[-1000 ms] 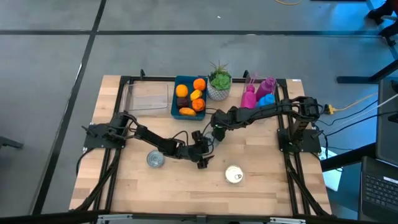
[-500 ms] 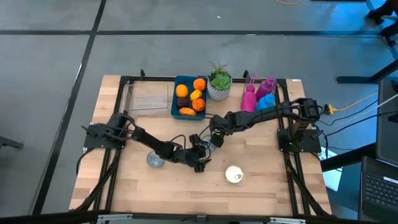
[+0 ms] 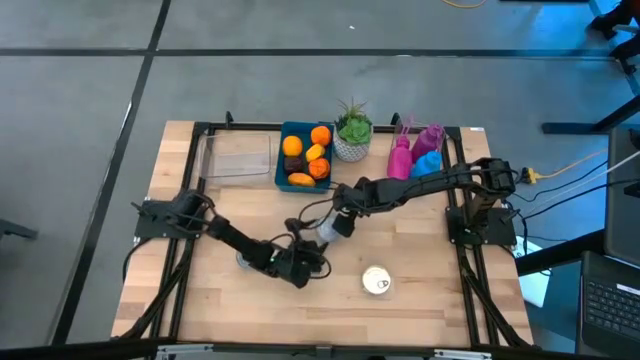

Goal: Pick & Place Food Item
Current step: Put the blue tuna can into the left transparent bin

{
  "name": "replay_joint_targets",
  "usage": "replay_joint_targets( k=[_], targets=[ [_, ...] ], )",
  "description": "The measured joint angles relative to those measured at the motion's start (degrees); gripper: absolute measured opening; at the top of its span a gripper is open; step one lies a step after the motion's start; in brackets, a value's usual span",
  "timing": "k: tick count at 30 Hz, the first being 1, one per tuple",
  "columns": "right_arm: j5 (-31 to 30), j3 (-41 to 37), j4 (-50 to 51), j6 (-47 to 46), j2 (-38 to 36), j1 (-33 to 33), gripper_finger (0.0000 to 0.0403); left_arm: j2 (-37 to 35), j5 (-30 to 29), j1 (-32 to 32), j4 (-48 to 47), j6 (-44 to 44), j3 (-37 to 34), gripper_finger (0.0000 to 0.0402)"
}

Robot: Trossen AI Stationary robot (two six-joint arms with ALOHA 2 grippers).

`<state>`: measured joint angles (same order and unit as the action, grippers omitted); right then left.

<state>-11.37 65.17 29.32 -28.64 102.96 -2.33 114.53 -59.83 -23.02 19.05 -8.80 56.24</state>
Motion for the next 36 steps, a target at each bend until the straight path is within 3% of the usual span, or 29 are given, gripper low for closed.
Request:
replay_joint_targets(
  k=[4, 9, 16, 25, 30, 36],
  targets=[
    [-1.3, 0.0, 0.9, -0.7, 0.0, 0.5, 0.0341, -0.5, -4.8, -1.5, 0.6, 2.6, 0.1, 0.0400],
    [-1.7, 0.0, 1.2, -0.7, 0.0, 2.1, 0.0341, -0.6, 3.5, -1.2, -3.1, 3.0, 0.2, 0.0400],
    [-0.8, -0.1, 1.8, 0.7, 0.0, 5.4, 0.0341, -0.9, 4.1, 0.3, -8.7, 6.3, 0.4, 0.0397],
    [10.2, -0.1, -1.1, 2.5, 0.1, 6.9, 0.0341, -0.9, 3.7, 1.8, -13.1, 22.9, 0.4, 0.0364],
    [15.1, -0.1, -3.2, 2.3, 0.1, 6.8, 0.0341, -0.9, 4.1, 2.5, -13.4, 26.9, 0.4, 0.0359],
    [20.2, -0.1, -3.7, 2.1, 0.1, 6.8, 0.0341, -0.9, 9.2, 2.7, -18.1, 27.5, 0.4, 0.0360]
  ],
)
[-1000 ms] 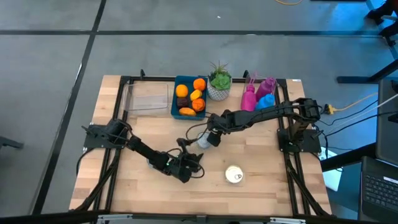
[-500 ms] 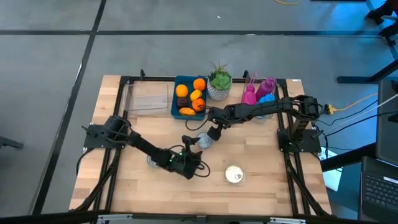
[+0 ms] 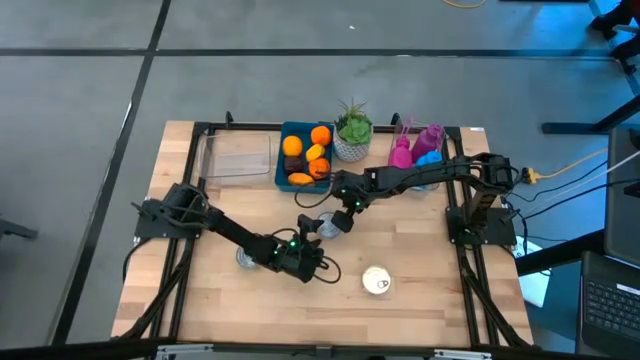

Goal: Pick & Place Food Item
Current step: Put the blue tuna can into the left transparent bin

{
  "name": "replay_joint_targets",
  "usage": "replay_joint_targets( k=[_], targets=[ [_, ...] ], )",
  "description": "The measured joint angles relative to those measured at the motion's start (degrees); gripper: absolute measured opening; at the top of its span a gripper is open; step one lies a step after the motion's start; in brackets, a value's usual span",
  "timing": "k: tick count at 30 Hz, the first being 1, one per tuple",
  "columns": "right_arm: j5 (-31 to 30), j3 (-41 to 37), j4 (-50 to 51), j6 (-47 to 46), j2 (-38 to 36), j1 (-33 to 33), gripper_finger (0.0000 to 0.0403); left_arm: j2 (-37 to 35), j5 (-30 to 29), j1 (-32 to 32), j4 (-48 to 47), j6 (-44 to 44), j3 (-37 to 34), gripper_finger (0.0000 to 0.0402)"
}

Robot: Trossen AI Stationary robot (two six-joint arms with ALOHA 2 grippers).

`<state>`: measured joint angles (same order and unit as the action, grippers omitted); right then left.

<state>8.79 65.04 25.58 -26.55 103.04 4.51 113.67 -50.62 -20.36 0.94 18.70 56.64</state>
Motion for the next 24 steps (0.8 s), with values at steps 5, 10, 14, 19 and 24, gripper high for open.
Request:
replay_joint_targets(
  k=[5, 10, 14, 19, 24],
  targets=[
    [3.3, 0.0, -4.4, -0.8, 0.0, -0.7, 0.0341, 0.1, 0.5, 0.7, -3.9, -0.5, 0.0, 0.0361],
    [3.8, 0.0, -5.8, -2.7, 0.5, -1.3, 0.0341, 0.1, 0.3, 1.8, -3.7, 0.2, -0.1, 0.0361],
    [-3.0, 0.0, -1.4, -4.6, 1.1, -0.9, 0.0341, 0.1, -2.5, 1.7, -3.3, 1.4, -0.1, 0.0361],
    [-1.3, 0.0, 1.2, -5.6, 3.9, 0.5, 0.0341, 0.1, -3.8, 1.7, -1.9, 3.6, -0.1, 0.0361],
    [5.6, 0.0, -4.7, -5.3, 6.1, 0.3, 0.0341, 0.1, -5.2, 1.7, -0.3, 3.8, -0.2, 0.0361]
  ],
)
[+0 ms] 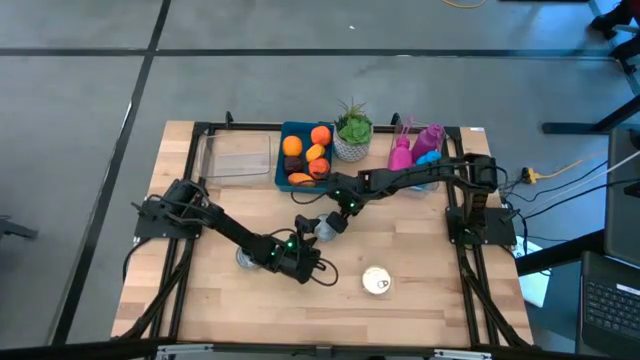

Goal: Pick & Place Food Item
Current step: Put the blue tuna can into the left transparent bin

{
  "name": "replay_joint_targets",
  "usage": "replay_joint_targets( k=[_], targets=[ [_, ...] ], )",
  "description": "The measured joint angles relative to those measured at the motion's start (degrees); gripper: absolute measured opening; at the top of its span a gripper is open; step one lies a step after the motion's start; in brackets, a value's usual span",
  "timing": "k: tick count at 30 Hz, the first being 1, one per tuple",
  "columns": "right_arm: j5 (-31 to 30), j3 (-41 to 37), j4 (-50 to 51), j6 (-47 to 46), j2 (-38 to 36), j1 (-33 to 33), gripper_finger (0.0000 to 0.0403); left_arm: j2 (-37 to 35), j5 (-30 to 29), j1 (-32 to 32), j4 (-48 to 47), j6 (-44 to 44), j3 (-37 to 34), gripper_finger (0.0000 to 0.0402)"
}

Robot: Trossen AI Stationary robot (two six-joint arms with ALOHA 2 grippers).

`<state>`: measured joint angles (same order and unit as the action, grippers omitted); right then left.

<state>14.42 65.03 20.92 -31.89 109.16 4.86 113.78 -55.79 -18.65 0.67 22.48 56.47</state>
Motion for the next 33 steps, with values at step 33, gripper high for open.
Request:
replay_joint_targets(
  k=[33],
  targets=[
    [13.3, 0.0, -20.1, -2.3, -2.3, -4.6, 0.0341, 0.0, 2.9, -0.5, -1.8, -6.2, 0.1, 0.0361]
  ],
)
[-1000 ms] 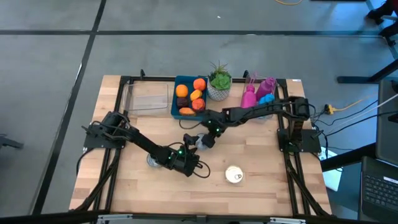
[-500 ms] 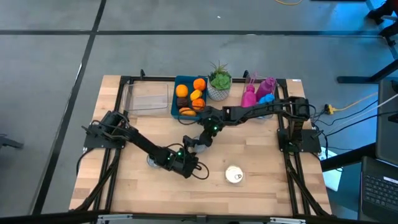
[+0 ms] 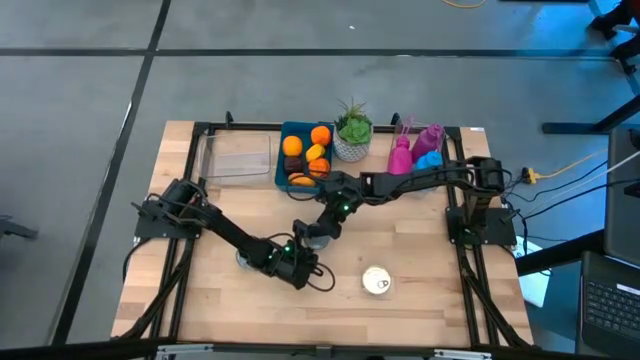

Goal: Pick & Place Food Item
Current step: Put the blue tuna can into the left transparent bin

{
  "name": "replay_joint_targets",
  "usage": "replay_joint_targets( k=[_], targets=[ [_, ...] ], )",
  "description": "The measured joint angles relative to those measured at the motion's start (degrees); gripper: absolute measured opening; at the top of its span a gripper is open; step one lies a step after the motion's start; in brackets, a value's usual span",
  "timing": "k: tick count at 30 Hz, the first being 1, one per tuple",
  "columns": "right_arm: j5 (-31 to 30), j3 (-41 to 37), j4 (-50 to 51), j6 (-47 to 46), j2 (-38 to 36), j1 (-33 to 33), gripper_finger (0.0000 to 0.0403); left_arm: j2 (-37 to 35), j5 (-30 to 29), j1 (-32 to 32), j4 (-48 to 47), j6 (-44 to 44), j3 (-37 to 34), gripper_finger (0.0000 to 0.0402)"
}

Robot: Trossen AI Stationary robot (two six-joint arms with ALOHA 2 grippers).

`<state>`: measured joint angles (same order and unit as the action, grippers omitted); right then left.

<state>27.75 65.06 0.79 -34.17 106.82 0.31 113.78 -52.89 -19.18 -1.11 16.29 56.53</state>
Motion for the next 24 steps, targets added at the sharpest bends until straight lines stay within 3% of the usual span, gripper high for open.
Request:
replay_joint_targets(
  k=[11, 18, 24],
  targets=[
    [0.3, 0.0, -2.0, -1.4, -0.1, -0.4, 0.0341, 0.0, -3.3, -0.1, 1.1, -2.2, 0.0, 0.0363],
    [0.7, 0.0, -2.0, -1.4, -0.1, -0.4, 0.0341, 0.0, -3.6, -0.1, 1.4, -2.3, 0.0, 0.0396],
    [0.7, 0.0, -2.1, -1.4, -0.1, -0.5, 0.0341, 0.1, -4.1, 0.0, 1.4, -2.3, 0.0, 0.0400]
  ],
)
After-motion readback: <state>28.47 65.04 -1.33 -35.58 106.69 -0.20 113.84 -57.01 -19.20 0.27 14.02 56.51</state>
